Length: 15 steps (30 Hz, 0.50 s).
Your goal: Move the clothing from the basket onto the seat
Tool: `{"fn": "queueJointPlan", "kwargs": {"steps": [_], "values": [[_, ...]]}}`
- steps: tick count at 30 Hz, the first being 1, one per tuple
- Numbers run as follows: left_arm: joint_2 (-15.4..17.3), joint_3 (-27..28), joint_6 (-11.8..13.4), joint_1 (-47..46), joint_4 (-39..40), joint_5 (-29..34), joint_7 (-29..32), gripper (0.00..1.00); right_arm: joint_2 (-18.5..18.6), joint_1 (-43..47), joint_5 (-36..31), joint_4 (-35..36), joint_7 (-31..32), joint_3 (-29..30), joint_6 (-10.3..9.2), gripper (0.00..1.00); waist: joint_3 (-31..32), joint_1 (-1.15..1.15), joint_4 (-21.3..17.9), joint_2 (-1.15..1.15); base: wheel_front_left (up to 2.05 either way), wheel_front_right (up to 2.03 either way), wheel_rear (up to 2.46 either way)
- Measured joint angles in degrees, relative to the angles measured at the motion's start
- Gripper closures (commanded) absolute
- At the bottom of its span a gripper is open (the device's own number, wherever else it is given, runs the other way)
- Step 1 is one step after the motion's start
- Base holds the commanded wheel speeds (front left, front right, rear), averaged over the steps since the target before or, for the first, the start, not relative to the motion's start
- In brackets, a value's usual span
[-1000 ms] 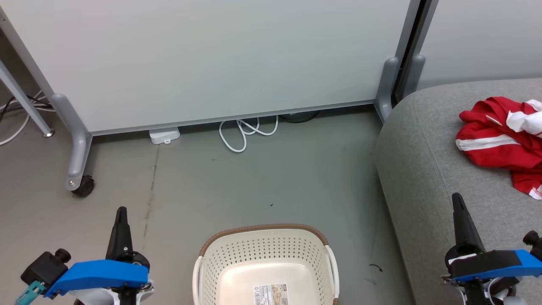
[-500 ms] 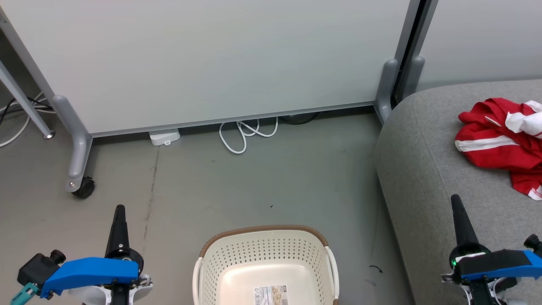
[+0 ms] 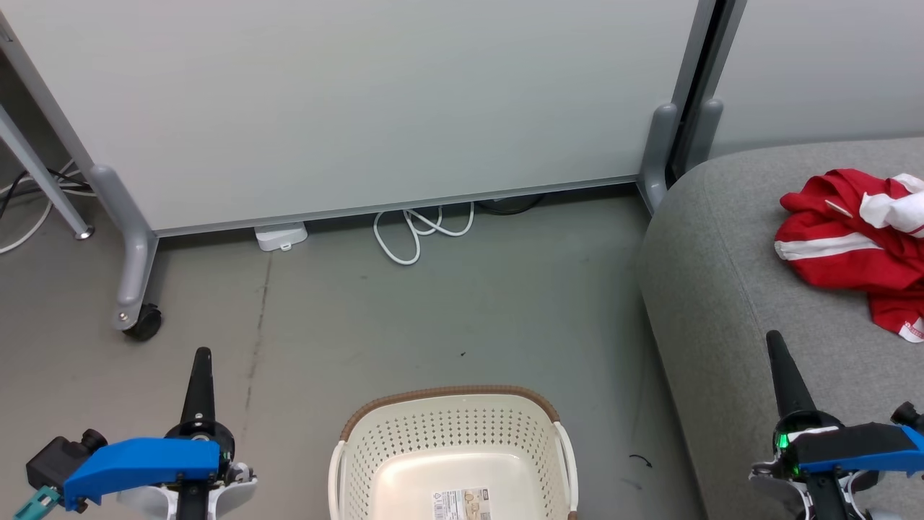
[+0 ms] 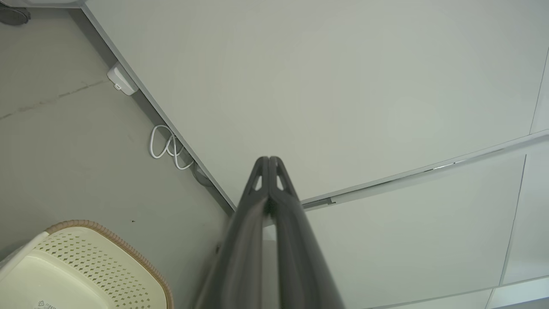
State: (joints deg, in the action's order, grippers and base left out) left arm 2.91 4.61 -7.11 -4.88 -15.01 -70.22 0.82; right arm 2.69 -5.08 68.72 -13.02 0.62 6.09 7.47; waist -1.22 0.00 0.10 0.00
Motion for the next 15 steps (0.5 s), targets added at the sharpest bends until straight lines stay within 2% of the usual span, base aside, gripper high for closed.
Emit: {"fn": "queueJointPlan", "kwargs": {"steps": [15], "values": [[0.0,0.5,0.0,-0.3,0.3,-7.5,2.0,1.0,0.0,-0.2,8.0,-0.3,2.1,0.1,0.0,1.0,0.3,0.0,0.0,0.0,0.0,0.0,0.0]]}}
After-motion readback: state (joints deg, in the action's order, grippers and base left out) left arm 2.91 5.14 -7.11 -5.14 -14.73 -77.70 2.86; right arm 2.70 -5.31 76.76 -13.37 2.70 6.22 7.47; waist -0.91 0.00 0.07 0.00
